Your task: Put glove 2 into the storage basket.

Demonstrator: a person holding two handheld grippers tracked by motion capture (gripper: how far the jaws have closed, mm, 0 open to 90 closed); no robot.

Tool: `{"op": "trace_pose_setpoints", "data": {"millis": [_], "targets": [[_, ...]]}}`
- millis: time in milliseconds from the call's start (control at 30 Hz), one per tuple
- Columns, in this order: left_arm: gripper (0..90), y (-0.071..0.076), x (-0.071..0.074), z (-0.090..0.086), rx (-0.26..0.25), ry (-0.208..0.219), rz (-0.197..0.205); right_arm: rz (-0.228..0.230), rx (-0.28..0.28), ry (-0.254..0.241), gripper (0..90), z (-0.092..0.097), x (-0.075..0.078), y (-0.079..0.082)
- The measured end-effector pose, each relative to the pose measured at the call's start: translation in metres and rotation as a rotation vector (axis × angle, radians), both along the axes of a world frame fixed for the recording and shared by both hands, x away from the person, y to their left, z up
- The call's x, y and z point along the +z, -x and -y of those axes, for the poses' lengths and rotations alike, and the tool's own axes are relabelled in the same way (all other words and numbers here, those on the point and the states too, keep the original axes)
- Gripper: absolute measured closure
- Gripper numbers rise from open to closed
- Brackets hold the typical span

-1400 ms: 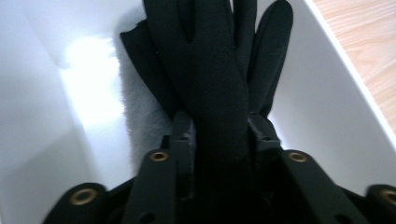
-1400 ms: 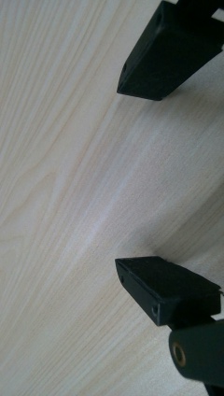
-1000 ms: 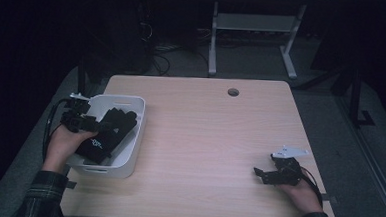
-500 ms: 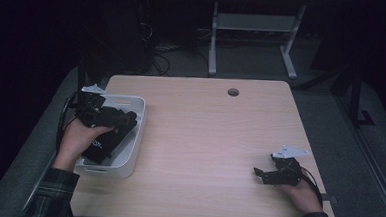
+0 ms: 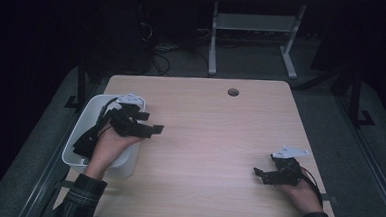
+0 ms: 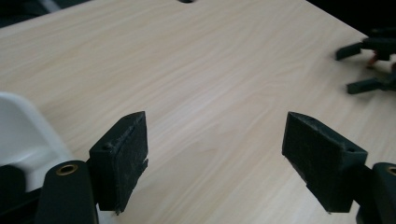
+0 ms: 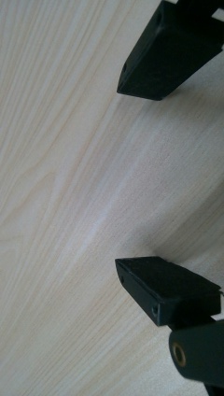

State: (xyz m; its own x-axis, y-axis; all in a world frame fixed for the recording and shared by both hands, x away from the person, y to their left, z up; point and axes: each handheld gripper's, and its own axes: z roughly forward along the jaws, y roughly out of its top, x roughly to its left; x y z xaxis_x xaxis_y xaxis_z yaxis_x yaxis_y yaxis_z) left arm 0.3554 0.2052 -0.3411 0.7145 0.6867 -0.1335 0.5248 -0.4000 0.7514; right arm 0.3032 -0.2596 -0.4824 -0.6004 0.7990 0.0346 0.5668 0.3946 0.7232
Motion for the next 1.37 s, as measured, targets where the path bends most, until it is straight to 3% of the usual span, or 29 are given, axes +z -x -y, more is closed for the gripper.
{"op": "trace_pose_setpoints", "data": {"millis": [267,533,867,967,1233,1367], "targets": [[21.7,0.016,-0.025,0.048,-0.105,0.012,-0.007,0.001,0.000,0.000,13.4,0.000,0.000,0.000],[21.3,0.027,-0.059,0.075,-0.178,-0.019,-0.033,-0.001,0.000,0.000,13.4,0.000,0.000,0.000],[18.9,0.036,-0.101,0.091,-0.231,-0.088,-0.081,-0.001,0.000,0.000,13.4,0.000,0.000,0.000],[17.6,0.038,-0.110,0.094,-0.249,-0.151,-0.079,0.000,0.000,0.000,13.4,0.000,0.000,0.000],[14.6,0.042,-0.123,0.097,-0.266,-0.200,-0.067,-0.001,0.001,-0.001,13.4,0.000,0.000,0.000],[13.6,0.044,-0.124,0.097,-0.264,-0.193,-0.053,-0.001,0.002,-0.001,13.4,0.000,0.000,0.001]]}}
